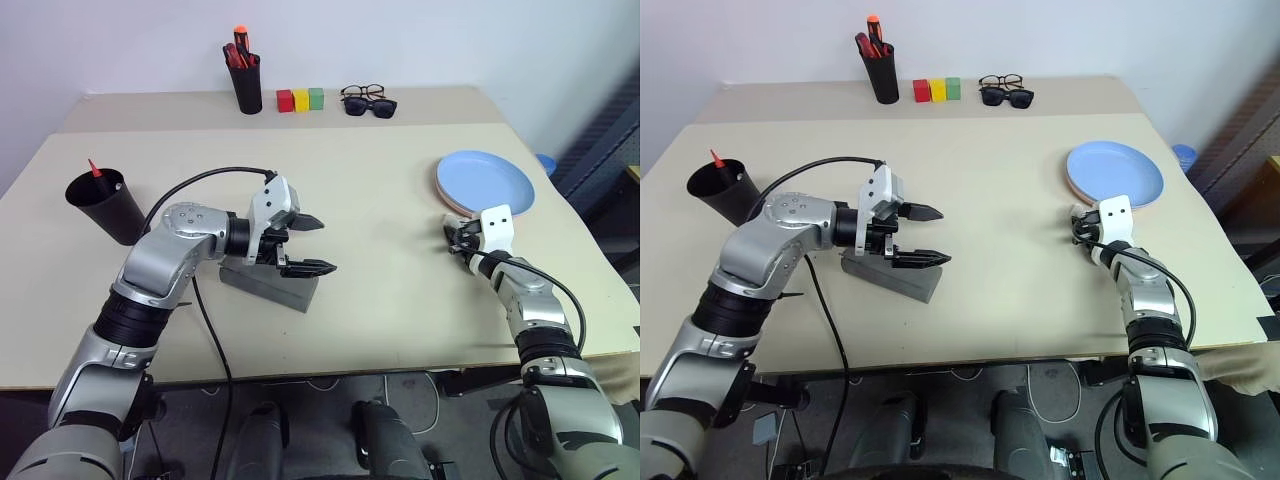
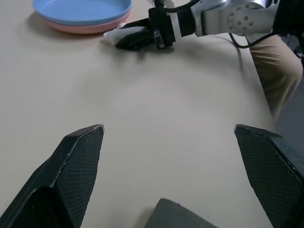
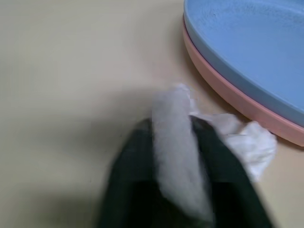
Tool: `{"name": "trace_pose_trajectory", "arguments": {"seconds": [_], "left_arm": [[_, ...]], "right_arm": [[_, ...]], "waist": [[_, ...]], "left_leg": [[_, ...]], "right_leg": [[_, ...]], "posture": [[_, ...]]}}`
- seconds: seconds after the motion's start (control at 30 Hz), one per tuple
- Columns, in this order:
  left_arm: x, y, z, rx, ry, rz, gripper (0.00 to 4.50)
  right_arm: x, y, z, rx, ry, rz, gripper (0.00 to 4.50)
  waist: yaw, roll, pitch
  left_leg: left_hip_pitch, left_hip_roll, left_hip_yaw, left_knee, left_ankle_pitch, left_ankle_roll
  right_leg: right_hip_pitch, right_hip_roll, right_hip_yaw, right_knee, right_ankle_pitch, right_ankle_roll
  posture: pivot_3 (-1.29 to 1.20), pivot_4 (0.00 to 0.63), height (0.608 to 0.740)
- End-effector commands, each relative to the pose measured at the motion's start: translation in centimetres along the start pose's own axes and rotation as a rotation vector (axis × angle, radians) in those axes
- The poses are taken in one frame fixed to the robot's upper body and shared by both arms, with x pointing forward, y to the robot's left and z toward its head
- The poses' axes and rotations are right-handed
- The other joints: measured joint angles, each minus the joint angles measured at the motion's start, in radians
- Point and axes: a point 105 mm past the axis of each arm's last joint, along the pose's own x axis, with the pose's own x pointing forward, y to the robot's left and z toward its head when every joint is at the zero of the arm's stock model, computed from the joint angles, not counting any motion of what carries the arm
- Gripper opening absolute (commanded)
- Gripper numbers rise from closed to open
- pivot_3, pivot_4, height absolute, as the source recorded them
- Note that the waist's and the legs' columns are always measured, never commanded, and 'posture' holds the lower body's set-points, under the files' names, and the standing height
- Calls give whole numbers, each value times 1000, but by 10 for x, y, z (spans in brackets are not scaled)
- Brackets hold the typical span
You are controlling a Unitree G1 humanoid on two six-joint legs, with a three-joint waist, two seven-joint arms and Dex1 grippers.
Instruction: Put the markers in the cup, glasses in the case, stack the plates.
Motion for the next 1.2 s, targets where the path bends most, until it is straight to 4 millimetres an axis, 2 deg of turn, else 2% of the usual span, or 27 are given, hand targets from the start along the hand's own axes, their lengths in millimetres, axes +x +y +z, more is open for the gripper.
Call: {"name": "trace_pose_trajectory", "arguments": {"seconds": [0.03, 0.17, 0.23, 0.27, 0.43, 0.57, 0.6, 0.63, 0.83, 1.1, 1.17, 1.2], "left_arm": [[-5, -2, 10, 25, -38, 23, 4500], [-4, -4, 5, 6, -43, 38, 4500], [-3, -5, 3, -9, -52, 48, 4500], [-2, -6, 2, -14, -54, 52, 4500], [-2, -9, 2, -26, -64, 68, 4500], [-8, -9, 2, -38, -65, 114, 4500], [-10, -9, 2, -41, -64, 120, 4500], [-12, -9, 2, -44, -62, 131, 4500], [-21, -6, 1, -57, -59, 193, 4500], [-22, 2, -10, -60, -109, 354, 4500], [-22, 3, -15, -75, -117, 386, 4500], [-27, 4, -18, -86, -140, 418, 4500]], "right_arm": [[-7, -7, 16, -37, -49, -24, 22], [-13, -4, 66, -56, -193, 3, 22], [-10, -14, 98, -95, -263, -22, 22], [-9, -18, 107, -107, -279, -34, 22], [6, -43, 126, -176, -272, -101, 22], [19, -58, 121, -188, -201, -153, 22], [21, -59, 120, -196, -190, -160, 763], [21, -60, 119, -196, -182, -168, 993], [22, -67, 129, -195, -201, -218, 4012], [20, -39, 135, -129, -308, -46, 4012], [13, -31, 132, -143, -321, -8, 4012], [3, -21, 127, -159, -332, 28, 4012]], "waist": [[0, 0, 0], [-4, 1, 1], [-8, 1, 1], [-11, 2, 1], [-19, 2, 1], [-26, 1, 1], [-26, 1, 1], [-27, 2, 1], [-29, 2, 1], [-26, 2, 1], [-23, 2, 1], [-20, 2, 1]], "left_leg": [[0, 0, 0, 0, 0, 0], [0, 0, 0, 0, 0, 0], [0, 0, 0, 0, 0, 0], [0, 0, 0, 0, 0, 0], [0, 0, 0, -1, 0, 0], [0, 0, 0, -2, 0, 0], [0, 0, 0, -2, 0, 0], [0, 0, 0, -2, 0, 0], [0, 0, 0, -2, 0, 0], [0, 0, 0, -3, 0, 0], [0, 0, 0, -2, 0, 0], [0, 0, 0, -3, 0, 0]], "right_leg": [[0, 0, 0, 0, 0, 0], [-1, 0, 0, 0, 0, 0], [-1, 0, 0, 1, 0, 0], [-1, 0, 0, 1, 0, 0], [-1, 0, 0, 0, 0, 0], [-1, 0, 0, -2, 0, 0], [-1, 0, 0, -2, 0, 0], [-1, 0, 0, -2, 0, 0], [-1, 0, 0, -1, 0, 0], [-1, 0, 0, -1, 0, 1], [-1, 0, 0, 0, 1, 3], [-1, 0, 0, 0, 1, 3]], "posture": [[0, 150, 740], [0, 150, 740], [0, 150, 740], [0, 150, 740], [0, 150, 740], [0, 150, 740], [0, 150, 740], [0, 150, 740], [0, 150, 740], [0, 150, 740], [0, 150, 740], [0, 150, 740]]}}
